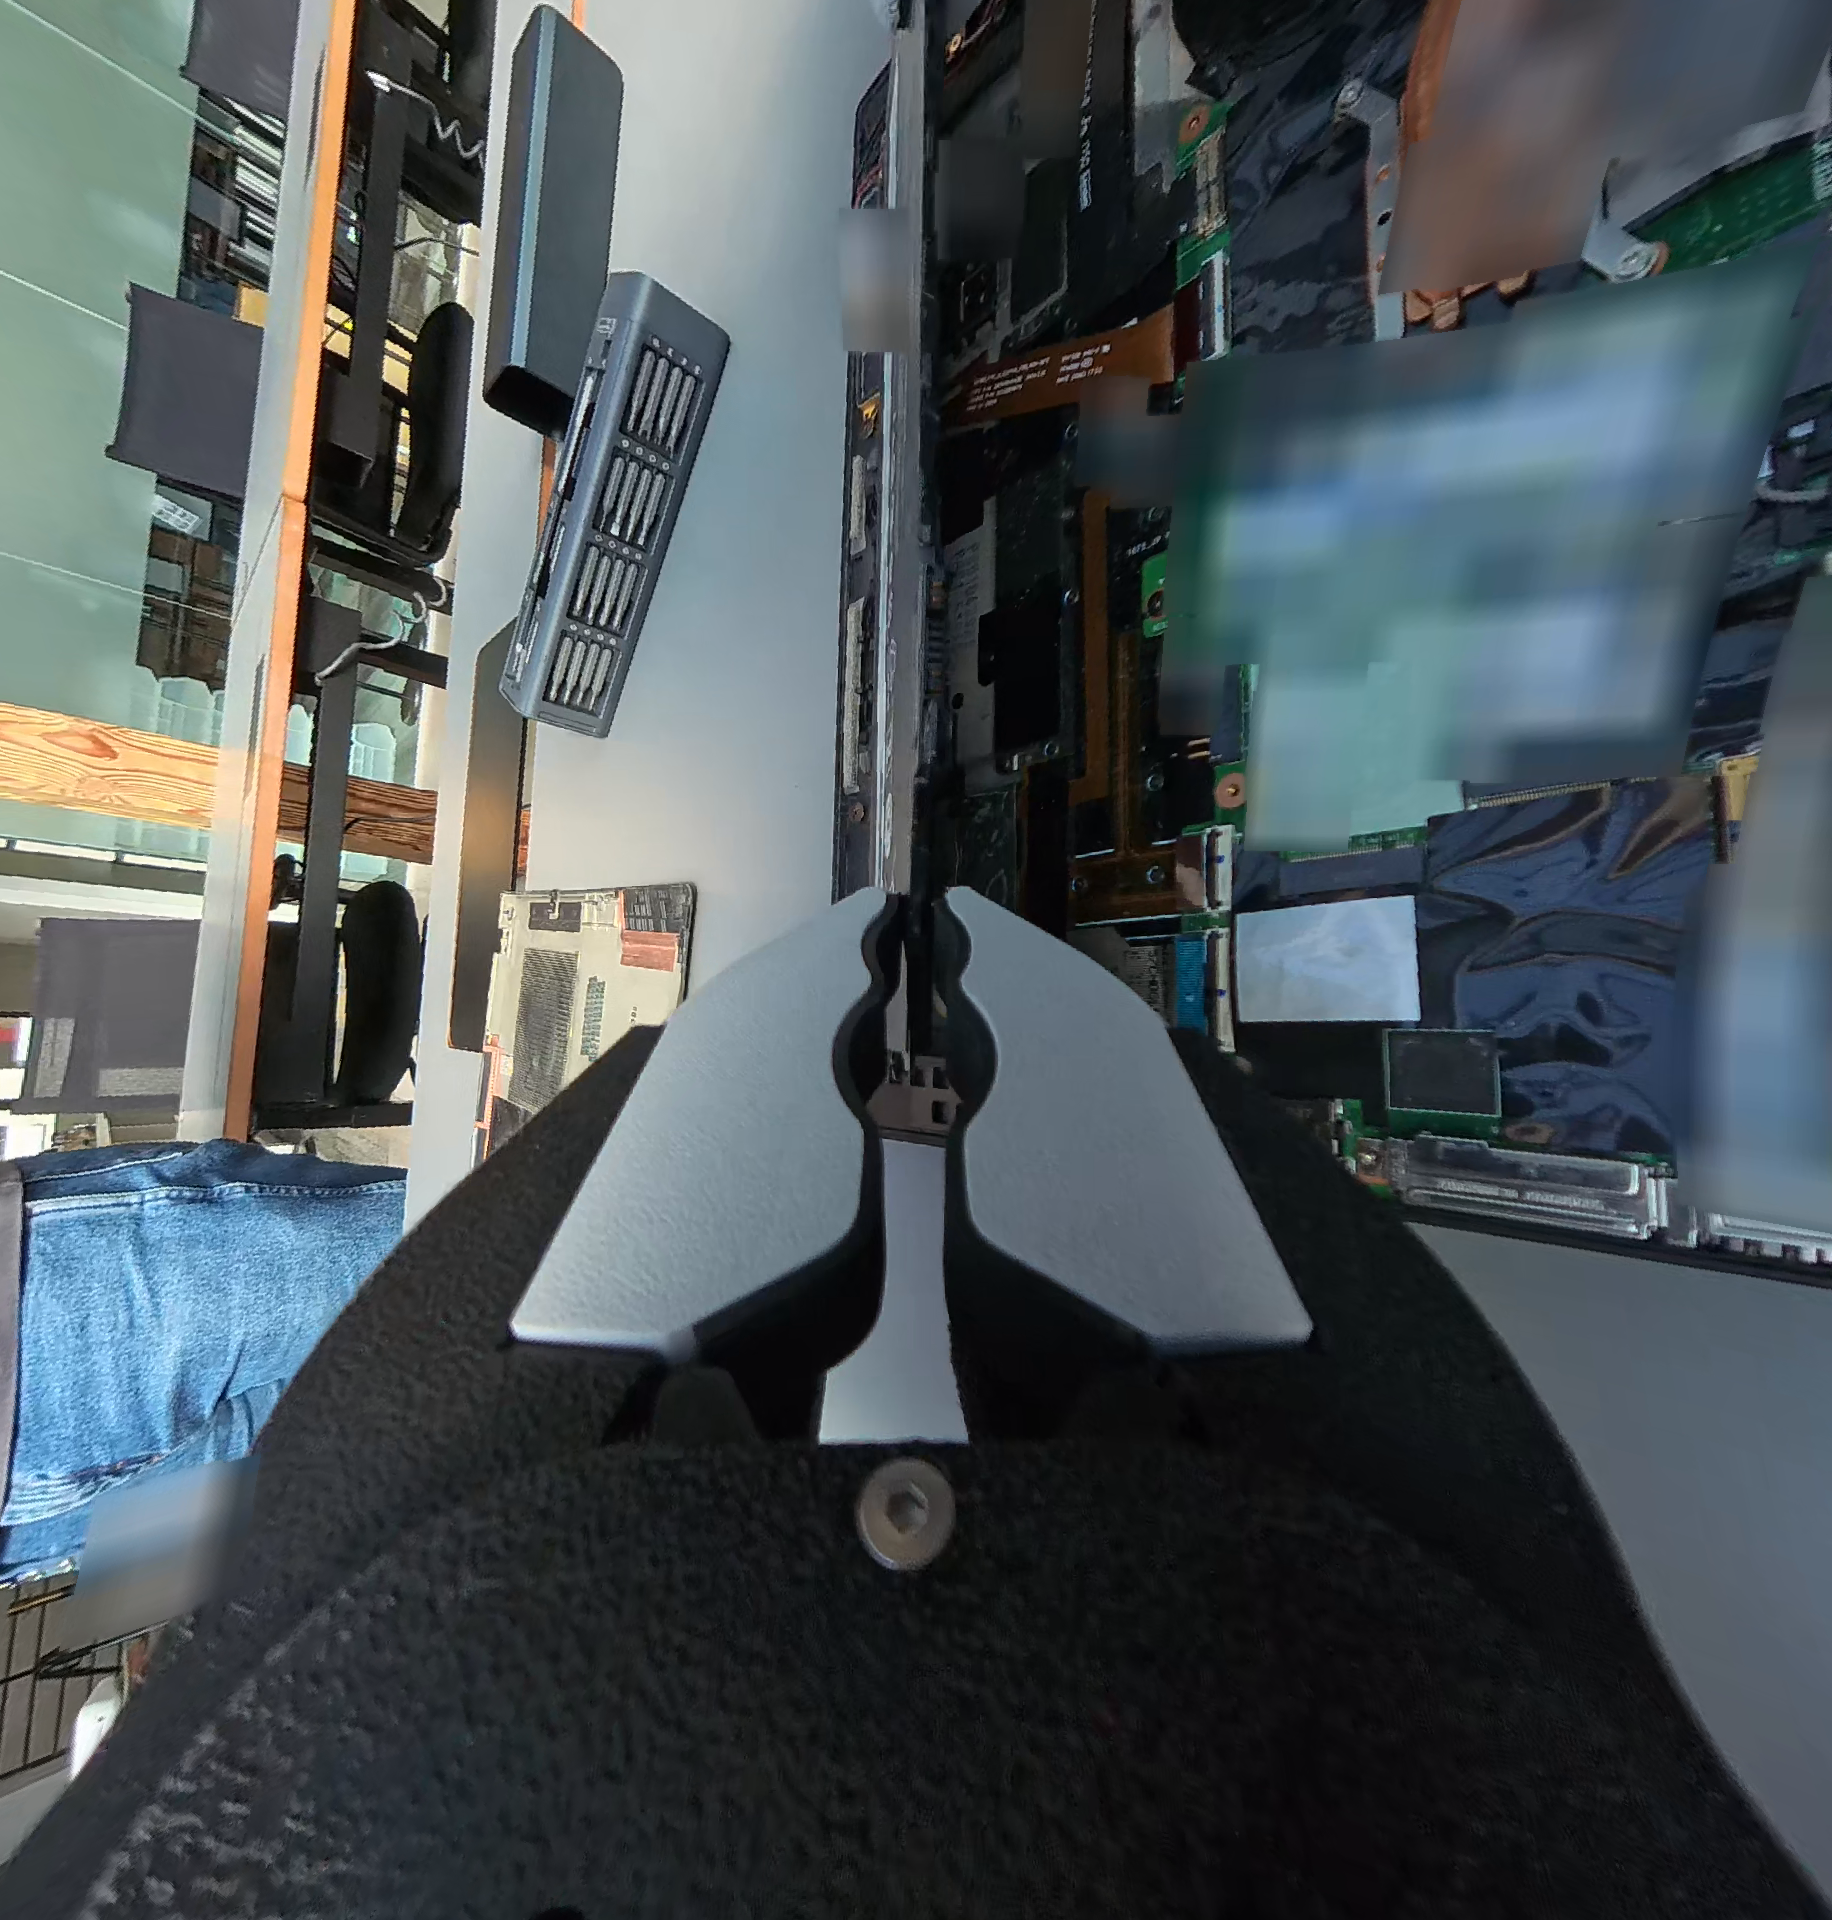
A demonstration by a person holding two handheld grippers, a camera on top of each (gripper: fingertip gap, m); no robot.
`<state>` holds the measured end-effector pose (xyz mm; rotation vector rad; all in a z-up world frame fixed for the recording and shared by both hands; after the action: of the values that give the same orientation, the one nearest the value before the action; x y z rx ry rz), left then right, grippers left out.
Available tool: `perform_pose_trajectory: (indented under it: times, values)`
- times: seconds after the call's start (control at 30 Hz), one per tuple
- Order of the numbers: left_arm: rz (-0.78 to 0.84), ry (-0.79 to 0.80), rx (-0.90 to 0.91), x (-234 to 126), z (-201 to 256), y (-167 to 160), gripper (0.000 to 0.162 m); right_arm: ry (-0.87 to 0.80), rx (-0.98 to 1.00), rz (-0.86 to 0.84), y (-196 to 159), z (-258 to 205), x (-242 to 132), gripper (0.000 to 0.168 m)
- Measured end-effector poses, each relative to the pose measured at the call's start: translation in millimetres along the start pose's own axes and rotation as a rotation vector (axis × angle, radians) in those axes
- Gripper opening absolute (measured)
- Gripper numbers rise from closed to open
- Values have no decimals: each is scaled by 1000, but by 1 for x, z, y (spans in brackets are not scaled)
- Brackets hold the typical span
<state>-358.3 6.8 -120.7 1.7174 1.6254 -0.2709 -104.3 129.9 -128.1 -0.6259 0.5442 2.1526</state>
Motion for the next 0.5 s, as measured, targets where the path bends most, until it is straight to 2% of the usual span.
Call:
perform_pose_trajectory:
  times: [0.5]
  values:
    - [4,36,-14,-3,3,1,5,-15,10,-2,-5,0,-10,6]
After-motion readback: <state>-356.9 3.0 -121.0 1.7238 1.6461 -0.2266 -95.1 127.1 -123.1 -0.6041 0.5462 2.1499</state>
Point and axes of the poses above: each gripper's, where its closed fingertips meet, x out along the fingers, y out of its top, z = x × y across the jaws, the point moved 10 cm from there along -x, back along the fingers, and after that the axes turned 9 degrees about -z, right-handed, at the moved point
